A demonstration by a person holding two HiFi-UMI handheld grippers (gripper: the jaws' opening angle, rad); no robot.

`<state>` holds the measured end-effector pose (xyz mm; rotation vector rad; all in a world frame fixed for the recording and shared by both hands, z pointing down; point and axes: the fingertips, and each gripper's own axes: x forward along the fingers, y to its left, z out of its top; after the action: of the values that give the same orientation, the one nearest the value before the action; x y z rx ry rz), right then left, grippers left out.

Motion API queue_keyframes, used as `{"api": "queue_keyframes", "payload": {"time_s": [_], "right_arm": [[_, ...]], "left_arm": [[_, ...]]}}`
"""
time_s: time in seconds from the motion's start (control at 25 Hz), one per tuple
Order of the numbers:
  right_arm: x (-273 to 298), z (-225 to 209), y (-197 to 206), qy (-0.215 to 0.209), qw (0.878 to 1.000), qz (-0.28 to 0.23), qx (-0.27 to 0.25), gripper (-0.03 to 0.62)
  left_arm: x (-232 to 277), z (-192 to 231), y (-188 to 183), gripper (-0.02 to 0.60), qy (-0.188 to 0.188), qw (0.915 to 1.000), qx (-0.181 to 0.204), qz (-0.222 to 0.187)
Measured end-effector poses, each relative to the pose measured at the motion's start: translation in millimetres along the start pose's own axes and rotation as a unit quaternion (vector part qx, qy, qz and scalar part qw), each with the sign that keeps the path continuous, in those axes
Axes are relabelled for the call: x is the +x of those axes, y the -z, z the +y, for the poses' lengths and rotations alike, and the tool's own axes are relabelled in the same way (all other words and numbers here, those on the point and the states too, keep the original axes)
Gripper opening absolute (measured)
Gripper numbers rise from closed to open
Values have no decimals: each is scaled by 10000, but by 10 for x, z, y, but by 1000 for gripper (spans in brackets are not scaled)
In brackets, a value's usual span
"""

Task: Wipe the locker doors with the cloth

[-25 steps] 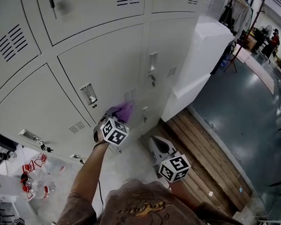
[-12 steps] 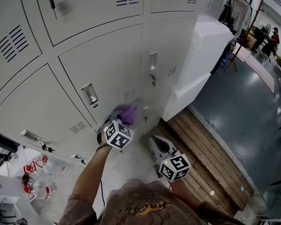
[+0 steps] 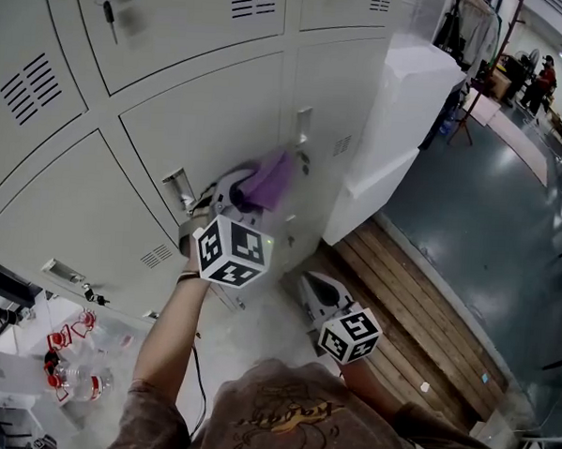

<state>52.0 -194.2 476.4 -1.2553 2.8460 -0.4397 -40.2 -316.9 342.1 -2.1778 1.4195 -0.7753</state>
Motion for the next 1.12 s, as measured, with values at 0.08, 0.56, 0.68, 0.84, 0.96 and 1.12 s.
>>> {"api": "queue_keyframes", "payload": {"time_s": [0.08,0.56,0.68,0.84,0.96,1.12], "right_arm": [[-3,2,-12,1,10000,-6,-6,-2],[-31,-11,-42,-3,10000,-43,-14,-2],[-42,-20,-29,10,10000,-34,-2,-2],[-48,-50,-30,53,10000,-48,19,-2],[-54,-78,-44,92,9999,-67,19,-2],[-73,-118,-52,170,9998,-89,34,-2]], "left_arm": [[-63,173,-260,43,-241,9992,280,-175],[-255,1085,-1280,44,-1498,9784,1193,-783],[-253,1216,-1372,44,-1648,9756,1216,-788],[-249,1297,-1449,44,-1790,9718,1295,-825],[-217,1334,-1454,44,-1910,9680,1448,-749],[-80,1334,-1363,44,-1861,9697,1493,-533]]}}
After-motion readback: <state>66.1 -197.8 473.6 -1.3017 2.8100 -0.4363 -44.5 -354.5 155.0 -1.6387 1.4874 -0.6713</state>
